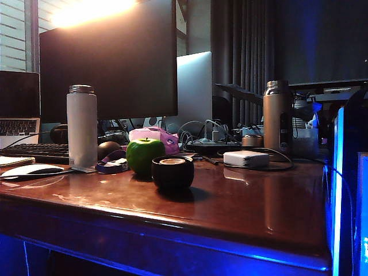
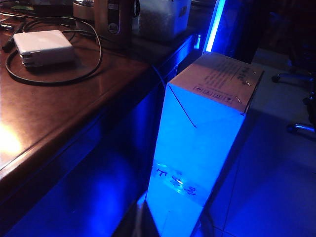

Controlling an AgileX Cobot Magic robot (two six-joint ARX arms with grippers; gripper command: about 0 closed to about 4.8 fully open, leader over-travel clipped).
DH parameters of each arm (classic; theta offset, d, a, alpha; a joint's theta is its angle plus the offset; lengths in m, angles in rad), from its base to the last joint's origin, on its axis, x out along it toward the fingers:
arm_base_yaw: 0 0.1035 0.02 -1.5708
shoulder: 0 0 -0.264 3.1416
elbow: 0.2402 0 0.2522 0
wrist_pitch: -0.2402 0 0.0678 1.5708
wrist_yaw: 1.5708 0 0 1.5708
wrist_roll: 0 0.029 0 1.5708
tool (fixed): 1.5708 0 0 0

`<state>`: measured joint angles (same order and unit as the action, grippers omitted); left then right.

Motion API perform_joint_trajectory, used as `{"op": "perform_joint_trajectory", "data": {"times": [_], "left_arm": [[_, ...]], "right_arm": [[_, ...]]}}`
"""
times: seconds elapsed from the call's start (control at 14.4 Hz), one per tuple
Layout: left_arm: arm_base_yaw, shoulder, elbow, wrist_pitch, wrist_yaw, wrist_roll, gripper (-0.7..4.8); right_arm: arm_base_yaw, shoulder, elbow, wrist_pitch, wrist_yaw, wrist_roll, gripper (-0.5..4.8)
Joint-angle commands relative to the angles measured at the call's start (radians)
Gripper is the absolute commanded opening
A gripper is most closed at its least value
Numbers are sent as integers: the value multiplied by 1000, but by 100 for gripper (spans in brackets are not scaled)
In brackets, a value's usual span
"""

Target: Stack the black thermos bottle cap from the table onto the green apple.

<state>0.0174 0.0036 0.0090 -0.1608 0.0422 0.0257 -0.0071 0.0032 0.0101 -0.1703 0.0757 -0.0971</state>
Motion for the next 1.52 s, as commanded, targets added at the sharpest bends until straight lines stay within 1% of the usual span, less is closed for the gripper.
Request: {"op": "perform_joint_trajectory", "data": {"times": [0.07, 0.28, 0.35, 0.42, 0.48, 0.55, 0.69, 0.76, 0.83, 0.9, 0.97, 1.04, 1.11, 1.18, 1.25, 1.32, 1.38, 1.52], "left_arm": [[-1, -3, -3, -21, -5, 0, -5], [0, -3, -3, -19, -5, 0, -5], [0, -3, 0, -5, -4, -32, -5], [0, -3, 14, 39, -3, -110, -5], [0, -3, 42, 89, -4, -160, -5], [0, -3, 90, 103, -20, -165, -5], [0, 3, 213, 99, -72, -145, -4], [0, 37, 286, 96, -91, -129, -4], [0, 94, 354, 96, -94, -127, -4], [0, 178, 430, 93, -89, -115, -4], [0, 295, 533, 68, -31, -64, -4], [0, 415, 646, 10, 25, -35, -5], [0, 542, 778, -86, 101, 14, -5], [0, 663, 919, -214, 180, 71, -5], [0, 774, 1057, -353, 248, 153, -5], [-2, 867, 1177, -481, 318, 240, -5], [-13, 941, 1275, -580, 369, 300, -5], [-64, 1000, 1363, -673, 366, 408, -5]], "right_arm": [[0, -1, -3, 8, -1, 3, -4], [0, -1, -3, 6, -5, 4, -4], [0, -1, -3, 6, -13, 5, -5], [0, -1, -3, 8, -21, 28, -5], [1, -1, -3, 10, -29, 64, -4], [2, -1, -3, 11, -31, 101, -5], [2, -1, 4, 45, -47, 195, -4], [2, -1, 20, 67, -78, 257, -5], [2, -1, 44, 72, -99, 290, -5], [2, -1, 73, 73, -106, 297, -5], [2, -1, 104, 79, -105, 303, -5], [2, 0, 135, 79, -105, 303, -5], [2, 7, 163, 78, -106, 303, -5], [2, 24, 183, 77, -125, 303, -5], [2, 66, 208, 76, -153, 303, -5], [2, 117, 233, 77, -181, 303, -5], [2, 177, 261, 77, -200, 302, -4], [2, 321, 326, 108, -230, 294, -4]]}}
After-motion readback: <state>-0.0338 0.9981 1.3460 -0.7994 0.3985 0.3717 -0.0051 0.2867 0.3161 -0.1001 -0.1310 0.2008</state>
